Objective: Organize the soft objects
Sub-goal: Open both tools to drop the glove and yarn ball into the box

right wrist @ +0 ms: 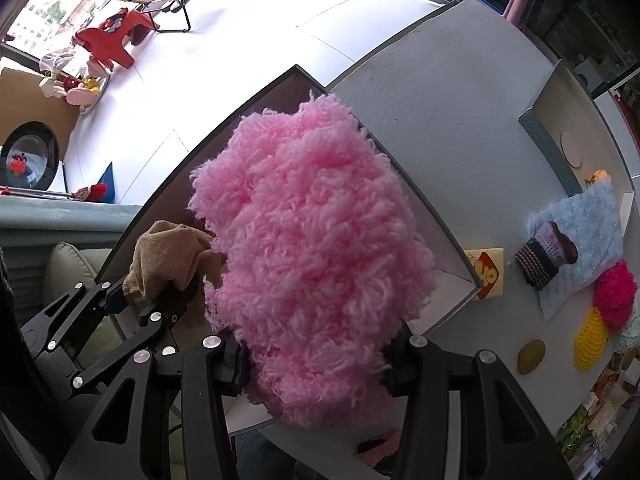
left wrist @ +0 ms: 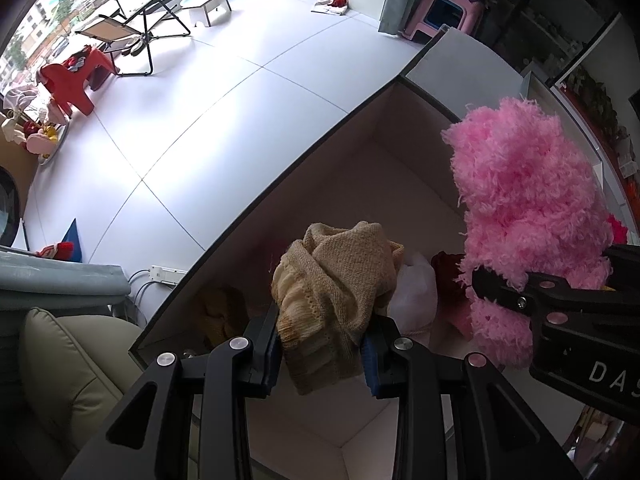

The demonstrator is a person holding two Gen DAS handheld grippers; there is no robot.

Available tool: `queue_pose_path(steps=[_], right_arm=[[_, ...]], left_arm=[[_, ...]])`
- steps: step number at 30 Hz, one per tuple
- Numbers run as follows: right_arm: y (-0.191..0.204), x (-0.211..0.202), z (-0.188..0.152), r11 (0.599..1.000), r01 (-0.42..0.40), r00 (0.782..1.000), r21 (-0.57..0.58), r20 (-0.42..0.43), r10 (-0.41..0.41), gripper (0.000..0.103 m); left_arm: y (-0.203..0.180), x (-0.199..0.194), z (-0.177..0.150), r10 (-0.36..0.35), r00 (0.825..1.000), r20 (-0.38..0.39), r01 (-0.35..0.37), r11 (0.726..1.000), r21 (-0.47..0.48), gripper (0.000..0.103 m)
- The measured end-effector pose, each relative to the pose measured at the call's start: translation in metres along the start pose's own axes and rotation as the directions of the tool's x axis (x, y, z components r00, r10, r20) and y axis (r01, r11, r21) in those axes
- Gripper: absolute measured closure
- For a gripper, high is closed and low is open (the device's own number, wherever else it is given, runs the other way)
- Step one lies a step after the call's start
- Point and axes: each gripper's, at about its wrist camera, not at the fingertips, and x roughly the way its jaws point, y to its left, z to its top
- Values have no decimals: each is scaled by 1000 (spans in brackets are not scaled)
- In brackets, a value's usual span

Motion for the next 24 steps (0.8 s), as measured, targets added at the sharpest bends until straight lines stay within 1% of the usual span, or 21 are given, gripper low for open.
queue_pose_path(steps=[9,12,13,14,15,16,18,19,20,21,24], right_arm=[[-4,6,0,1000,-5,1000,11,-8,5,51],[-4,8,1,1000,-9,1000,13,-8,9,49],[-3,8,1,1000,-9,1000,13,-7,10,49],[-4,8,1,1000,-10,1000,12,-7,10,48],[-4,8,1,1000,-14,1000,12,-7,14,43],[-4,7,0,1000,-20,1000,15,-3,20,39],[-4,6,-1,1000,-28,1000,14,8,27,19],[-4,4,-1,999,-31,999,12,18,30,18],[-4,2,-2,1000,-28,999,8,28,27,14],[-4,0,-3,1000,-19,999,5,37,19,1],[-7,-4,-9,1000,-14,997,14,75,13,0]], left_arm=[[5,3,-1,5,1000,-15,-5,1000,9,69],[5,2,-1,-10,1000,-9,10,1000,15,69],[5,1,-2,-15,1000,-7,15,1000,14,65],[5,1,-2,-17,1000,-7,17,1000,14,43],[5,0,-2,-19,1000,-3,19,1000,12,31],[6,-3,-3,-18,1000,11,17,1000,8,14],[6,-7,-4,-20,999,26,20,1000,13,12],[5,-6,-4,-24,1000,18,24,1000,19,11],[4,-5,-4,-24,1000,8,24,999,25,0],[3,-5,-4,-17,1000,5,17,999,29,0],[1,-6,-6,-6,1000,5,6,999,41,0]])
